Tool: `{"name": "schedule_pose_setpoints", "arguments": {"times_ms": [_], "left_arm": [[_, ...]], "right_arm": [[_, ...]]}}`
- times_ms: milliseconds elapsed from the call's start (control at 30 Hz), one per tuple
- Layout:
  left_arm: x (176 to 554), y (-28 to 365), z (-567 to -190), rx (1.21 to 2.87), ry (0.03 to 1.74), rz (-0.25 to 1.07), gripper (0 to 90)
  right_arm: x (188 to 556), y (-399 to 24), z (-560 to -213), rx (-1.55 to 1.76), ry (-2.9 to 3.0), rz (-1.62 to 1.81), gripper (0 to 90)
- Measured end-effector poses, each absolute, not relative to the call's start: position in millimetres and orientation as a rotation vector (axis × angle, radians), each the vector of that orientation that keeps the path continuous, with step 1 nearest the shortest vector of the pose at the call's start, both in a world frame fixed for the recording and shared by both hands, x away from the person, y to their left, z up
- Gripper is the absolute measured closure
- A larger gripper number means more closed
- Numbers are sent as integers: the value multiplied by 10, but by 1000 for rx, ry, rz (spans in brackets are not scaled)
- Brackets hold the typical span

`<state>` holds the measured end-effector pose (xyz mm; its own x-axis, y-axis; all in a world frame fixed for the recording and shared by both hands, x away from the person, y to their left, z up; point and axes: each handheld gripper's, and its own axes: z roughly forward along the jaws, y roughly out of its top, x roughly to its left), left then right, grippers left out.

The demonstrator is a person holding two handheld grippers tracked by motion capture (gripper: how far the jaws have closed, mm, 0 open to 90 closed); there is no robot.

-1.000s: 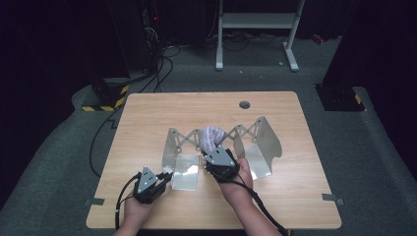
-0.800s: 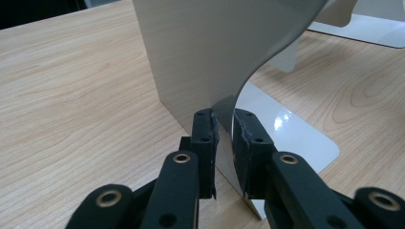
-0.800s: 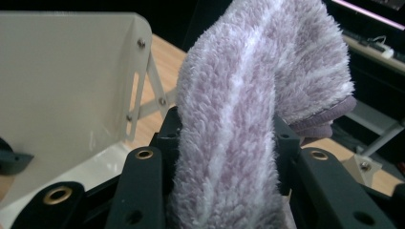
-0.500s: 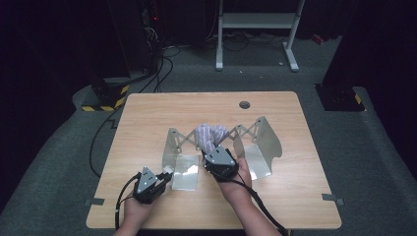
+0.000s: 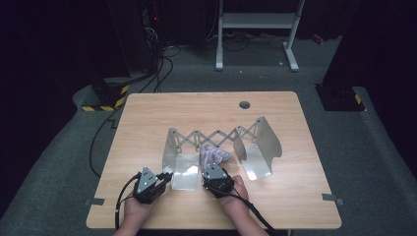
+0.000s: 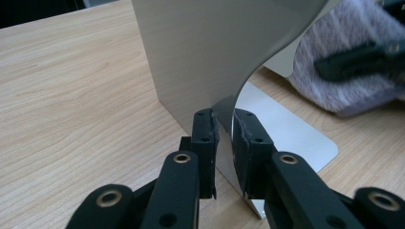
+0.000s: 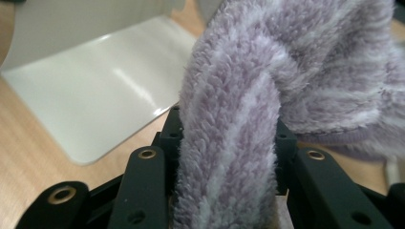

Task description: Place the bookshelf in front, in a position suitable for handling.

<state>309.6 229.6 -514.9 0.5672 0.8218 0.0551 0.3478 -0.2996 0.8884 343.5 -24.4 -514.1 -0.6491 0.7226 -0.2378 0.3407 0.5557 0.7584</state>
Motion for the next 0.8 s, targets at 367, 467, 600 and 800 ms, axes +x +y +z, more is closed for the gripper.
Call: {"name": "schedule_pose_setpoints", "arguments": {"times_ms": [367,467,600,800], "left_arm": [[3103,2297,-5160,1881,962,646,741],[3117,2298,-5170,1879,972,648,719],[3143,2281,-5191,1872,994,640,671],[3148,2235,-5189,1883,993,657,747]], "right_arm": [[3268,-508,-5047,845,2227,954,611],[3251,-655,-5013,871,2189,962,611],[3251,-815,-5018,917,2151,967,611],[3300,-935,-5069,970,2121,951,608]]}}
